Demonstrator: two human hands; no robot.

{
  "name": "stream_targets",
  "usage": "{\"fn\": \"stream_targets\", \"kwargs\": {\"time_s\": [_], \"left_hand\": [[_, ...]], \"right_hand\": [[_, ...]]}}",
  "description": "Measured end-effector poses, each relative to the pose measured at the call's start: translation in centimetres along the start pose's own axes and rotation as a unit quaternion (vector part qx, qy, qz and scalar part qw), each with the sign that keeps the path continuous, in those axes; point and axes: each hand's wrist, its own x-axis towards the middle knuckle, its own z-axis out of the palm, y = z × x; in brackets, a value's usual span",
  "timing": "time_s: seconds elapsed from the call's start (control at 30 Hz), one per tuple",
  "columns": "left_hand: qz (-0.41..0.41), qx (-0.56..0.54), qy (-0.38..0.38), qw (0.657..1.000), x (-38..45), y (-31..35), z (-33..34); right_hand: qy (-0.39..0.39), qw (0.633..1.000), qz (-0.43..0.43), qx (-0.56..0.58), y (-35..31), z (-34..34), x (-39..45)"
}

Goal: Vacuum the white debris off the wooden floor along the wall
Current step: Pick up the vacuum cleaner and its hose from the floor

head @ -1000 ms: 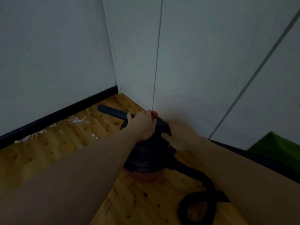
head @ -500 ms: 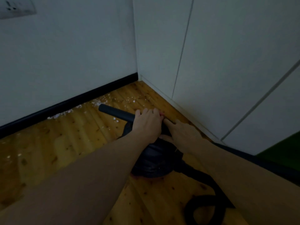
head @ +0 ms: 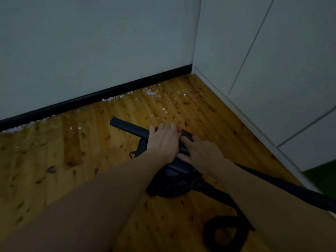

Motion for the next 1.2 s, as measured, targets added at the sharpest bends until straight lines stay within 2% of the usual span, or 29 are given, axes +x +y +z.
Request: {"fn": "stream_targets", "kwargs": {"time_s": [0.23,0.43,0.57,0.77,0.87,1.0,1.2], "left_hand": [[-0.01,-0.018,0.027,0.999,-0.4,-0.5,0.6],[-0.017,-0.035,0.029,0.999,-0.1,-0.5,0.9],[-0.019,-0.046,0.039,0.998,-0.2,-0.6,1.2],[-0.018,-0.053,0.035,0.998,0.1,-0.5,1.3],[-0.013,-0.048,0.039,0.998,-0.1,-0.3,1.4],[-0.014,-0.039,0.042,0.998,-0.2,-0.3,1.4],[-0.014,-0.045,0.044,0.998,0.1,-0.5,1.7]], "right_hand": [[0.01,1.0,0.011,-0.019,-0.7,-0.1,-0.2],[0.023,1.0,0.003,0.02,0.9,0.2,-1.5],[-0.015,0.999,-0.018,-0.031,2.4,0.2,-2.9],[-0.021,0.999,0.025,0.021,3.8,0.5,-4.4],[-0.034,0.999,0.028,0.001,3.6,-0.1,-4.5],[-0.01,0.999,0.009,-0.042,1.2,-0.6,-2.2],[-0.001,1.0,-0.03,-0.002,0.7,-0.1,-0.4]]}}
